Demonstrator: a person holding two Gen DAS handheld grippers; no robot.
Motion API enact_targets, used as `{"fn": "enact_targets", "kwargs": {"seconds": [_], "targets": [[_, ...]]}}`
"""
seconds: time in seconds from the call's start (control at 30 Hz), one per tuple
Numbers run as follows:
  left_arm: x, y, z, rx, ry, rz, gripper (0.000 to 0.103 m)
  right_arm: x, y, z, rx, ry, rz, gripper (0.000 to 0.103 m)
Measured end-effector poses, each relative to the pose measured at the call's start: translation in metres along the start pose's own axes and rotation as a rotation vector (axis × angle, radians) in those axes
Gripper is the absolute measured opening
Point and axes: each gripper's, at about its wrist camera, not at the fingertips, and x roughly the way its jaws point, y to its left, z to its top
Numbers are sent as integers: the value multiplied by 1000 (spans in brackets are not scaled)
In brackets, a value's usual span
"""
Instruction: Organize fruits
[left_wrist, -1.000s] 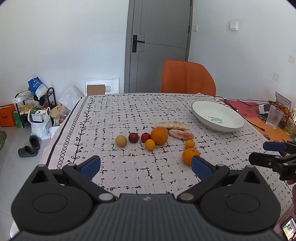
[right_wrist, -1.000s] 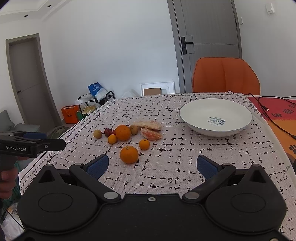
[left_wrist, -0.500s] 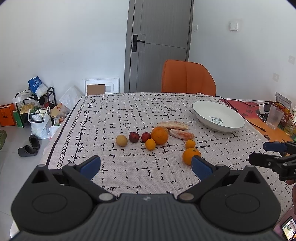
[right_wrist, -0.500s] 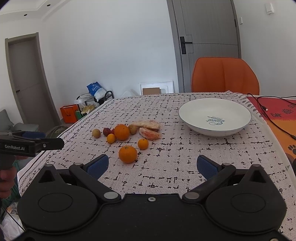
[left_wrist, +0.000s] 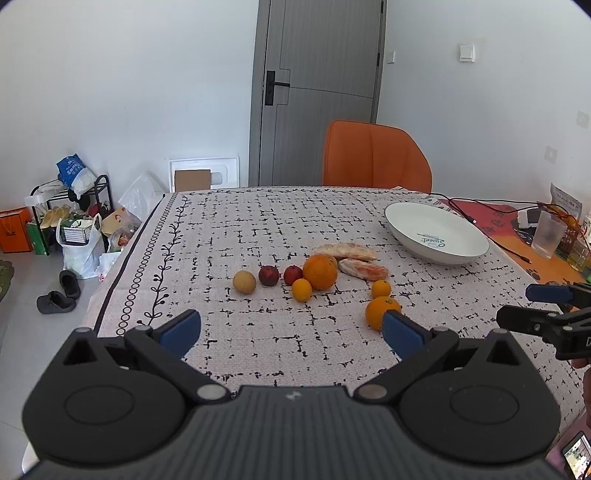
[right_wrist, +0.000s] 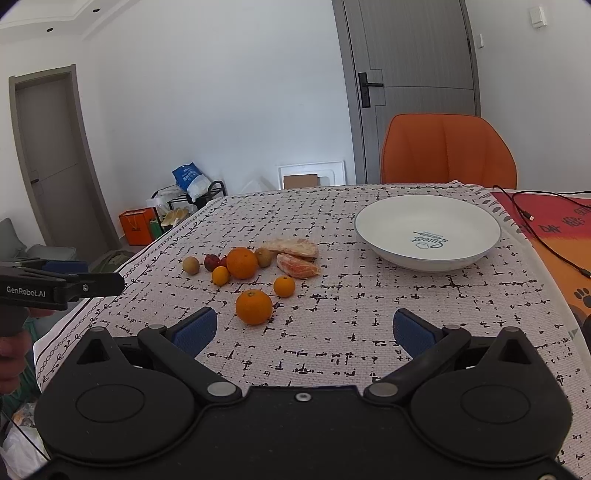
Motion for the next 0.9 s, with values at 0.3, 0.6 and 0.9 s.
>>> {"fn": "enact_targets", "kwargs": {"seconds": [0.3,0.6,0.9], "targets": [[-1,1,1,-2,-3,1,103,0,0,0,0,1,1,103],[-1,5,1,-10,-5,-1,103,3,-1,0,7,8,5,103],[9,13,1,-38,2,-4,103,20,4,-1,-2,38,20,103]]}}
